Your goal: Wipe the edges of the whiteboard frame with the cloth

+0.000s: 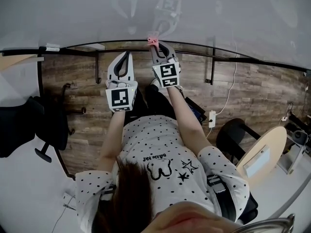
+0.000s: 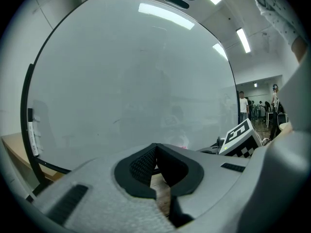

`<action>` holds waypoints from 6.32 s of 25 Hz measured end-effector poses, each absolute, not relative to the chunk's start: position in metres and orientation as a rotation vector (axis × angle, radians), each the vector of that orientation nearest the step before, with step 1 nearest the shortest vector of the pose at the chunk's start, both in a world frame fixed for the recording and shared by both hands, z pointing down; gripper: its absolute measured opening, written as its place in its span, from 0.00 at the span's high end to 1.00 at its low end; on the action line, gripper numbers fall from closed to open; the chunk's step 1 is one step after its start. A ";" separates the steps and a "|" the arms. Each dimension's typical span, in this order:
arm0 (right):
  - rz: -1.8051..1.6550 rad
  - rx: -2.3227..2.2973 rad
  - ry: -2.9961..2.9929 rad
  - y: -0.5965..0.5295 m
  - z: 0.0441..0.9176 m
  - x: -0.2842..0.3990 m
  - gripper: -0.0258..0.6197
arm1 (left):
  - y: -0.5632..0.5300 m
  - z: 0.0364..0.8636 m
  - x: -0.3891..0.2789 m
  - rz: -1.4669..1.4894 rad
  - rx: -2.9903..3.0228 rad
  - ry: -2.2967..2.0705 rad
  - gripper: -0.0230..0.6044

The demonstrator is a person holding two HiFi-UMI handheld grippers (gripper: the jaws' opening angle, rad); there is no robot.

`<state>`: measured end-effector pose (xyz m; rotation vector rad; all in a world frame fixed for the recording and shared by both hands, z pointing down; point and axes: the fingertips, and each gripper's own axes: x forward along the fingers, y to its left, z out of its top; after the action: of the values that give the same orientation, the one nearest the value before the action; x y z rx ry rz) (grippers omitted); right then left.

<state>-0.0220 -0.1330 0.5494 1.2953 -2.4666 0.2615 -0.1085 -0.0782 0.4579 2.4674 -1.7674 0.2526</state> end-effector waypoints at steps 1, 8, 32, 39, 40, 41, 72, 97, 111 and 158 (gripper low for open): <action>0.259 1.298 -2.463 -0.133 0.550 -0.018 0.91 | -0.078 0.458 -0.105 0.247 2.470 -1.765 0.94; 0.224 1.315 -2.426 -0.132 0.551 0.009 0.91 | -0.083 0.455 -0.072 0.216 2.536 -1.673 0.94; 0.211 1.323 -2.408 -0.134 0.547 0.110 0.91 | -0.107 0.465 0.029 0.234 2.564 -1.589 0.94; 0.208 1.282 -2.441 -0.134 0.546 0.146 0.91 | -0.101 0.464 0.072 0.217 2.528 -1.646 0.94; 0.209 1.278 -2.443 -0.134 0.546 0.150 0.91 | -0.100 0.463 0.077 0.220 2.525 -1.652 0.94; 0.211 1.276 -2.445 -0.134 0.546 0.155 0.91 | -0.099 0.463 0.082 0.225 2.526 -1.653 0.94; 0.220 1.359 -2.439 -0.135 0.537 0.249 0.91 | -0.093 0.461 0.166 0.232 2.567 -1.629 0.94; 0.213 1.461 -2.356 -0.138 0.535 0.297 0.91 | -0.100 0.465 0.217 0.210 2.670 -1.441 0.94; 0.224 1.465 -2.353 -0.135 0.531 0.312 0.91 | -0.105 0.475 0.247 0.257 2.700 -1.341 0.94; 0.210 1.362 -2.431 -0.141 0.528 0.458 0.91 | -0.118 0.475 0.387 0.246 2.588 -1.510 0.94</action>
<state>0.4579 -0.1410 0.5284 1.3622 -2.4311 0.2100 0.3874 -0.1182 0.4752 2.5876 -1.5103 0.2465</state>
